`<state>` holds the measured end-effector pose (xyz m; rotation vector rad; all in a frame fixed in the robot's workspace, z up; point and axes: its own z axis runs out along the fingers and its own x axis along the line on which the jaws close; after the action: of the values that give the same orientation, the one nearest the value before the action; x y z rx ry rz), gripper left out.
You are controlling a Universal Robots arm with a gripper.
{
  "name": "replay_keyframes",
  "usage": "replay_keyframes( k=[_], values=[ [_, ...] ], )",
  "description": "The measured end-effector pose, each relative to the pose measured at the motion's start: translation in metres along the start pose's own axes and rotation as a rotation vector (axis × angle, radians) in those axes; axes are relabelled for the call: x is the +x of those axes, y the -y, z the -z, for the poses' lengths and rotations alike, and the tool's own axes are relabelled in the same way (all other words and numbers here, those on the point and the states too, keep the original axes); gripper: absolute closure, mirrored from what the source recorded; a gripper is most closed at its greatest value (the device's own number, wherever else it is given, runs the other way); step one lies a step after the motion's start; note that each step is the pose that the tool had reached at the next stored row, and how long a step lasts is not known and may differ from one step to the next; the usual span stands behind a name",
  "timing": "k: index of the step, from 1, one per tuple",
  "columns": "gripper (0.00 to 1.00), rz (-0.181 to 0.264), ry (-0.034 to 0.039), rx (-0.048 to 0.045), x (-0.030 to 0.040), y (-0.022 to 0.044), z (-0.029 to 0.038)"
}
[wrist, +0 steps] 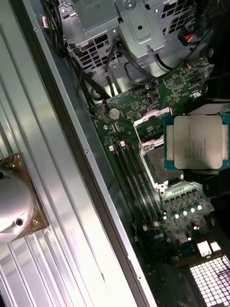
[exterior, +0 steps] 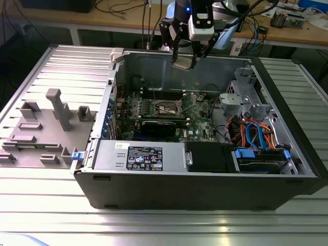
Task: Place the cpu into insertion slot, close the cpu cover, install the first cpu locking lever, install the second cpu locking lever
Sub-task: 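Place the cpu into insertion slot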
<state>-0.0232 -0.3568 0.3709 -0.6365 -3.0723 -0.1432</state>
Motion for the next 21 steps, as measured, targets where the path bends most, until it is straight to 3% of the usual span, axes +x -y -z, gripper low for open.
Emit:
replay_keyframes(
  k=[12,18,21],
  values=[
    [0.46,-0.091,0.0081,-0.0018,0.0000,0.0000,0.0000],
    [0.46,-0.178,0.0158,-0.0034,0.0000,0.0000,-0.0002],
    [0.46,-0.200,0.0179,-0.0039,0.0000,0.0000,-0.0003]
  ],
)
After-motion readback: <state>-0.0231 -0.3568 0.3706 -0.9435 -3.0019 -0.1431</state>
